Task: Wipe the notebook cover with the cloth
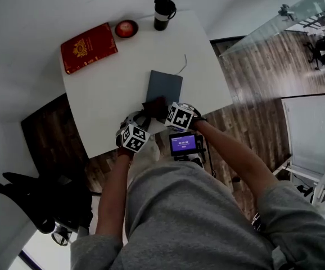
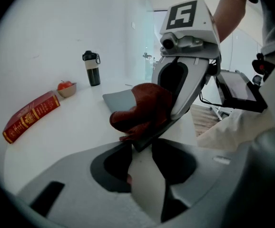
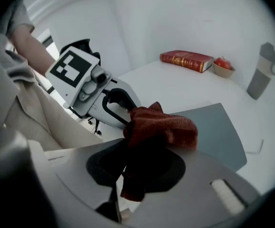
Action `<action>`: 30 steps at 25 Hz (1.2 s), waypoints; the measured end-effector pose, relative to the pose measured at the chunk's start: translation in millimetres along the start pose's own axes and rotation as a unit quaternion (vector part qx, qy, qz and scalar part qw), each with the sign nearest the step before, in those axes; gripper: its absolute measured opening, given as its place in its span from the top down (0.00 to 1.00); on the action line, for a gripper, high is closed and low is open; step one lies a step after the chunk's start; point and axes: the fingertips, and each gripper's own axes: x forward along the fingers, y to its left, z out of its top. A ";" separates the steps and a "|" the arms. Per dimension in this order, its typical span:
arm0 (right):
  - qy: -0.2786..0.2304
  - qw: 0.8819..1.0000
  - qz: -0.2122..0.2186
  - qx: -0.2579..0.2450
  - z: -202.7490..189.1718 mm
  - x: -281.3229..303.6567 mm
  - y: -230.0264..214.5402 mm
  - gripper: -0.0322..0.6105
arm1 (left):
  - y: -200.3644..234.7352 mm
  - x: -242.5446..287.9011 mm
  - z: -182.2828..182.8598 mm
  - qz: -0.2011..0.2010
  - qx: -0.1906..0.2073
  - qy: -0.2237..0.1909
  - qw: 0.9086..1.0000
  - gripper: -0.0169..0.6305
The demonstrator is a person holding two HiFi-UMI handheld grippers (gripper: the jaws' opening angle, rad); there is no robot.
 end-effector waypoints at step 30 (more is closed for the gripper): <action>-0.006 0.983 -0.155 0.096 -45.7 -55.3 -180.1 0.80 | 0.9 0.9 0.3 0.001 -0.001 0.001 1.000 0.75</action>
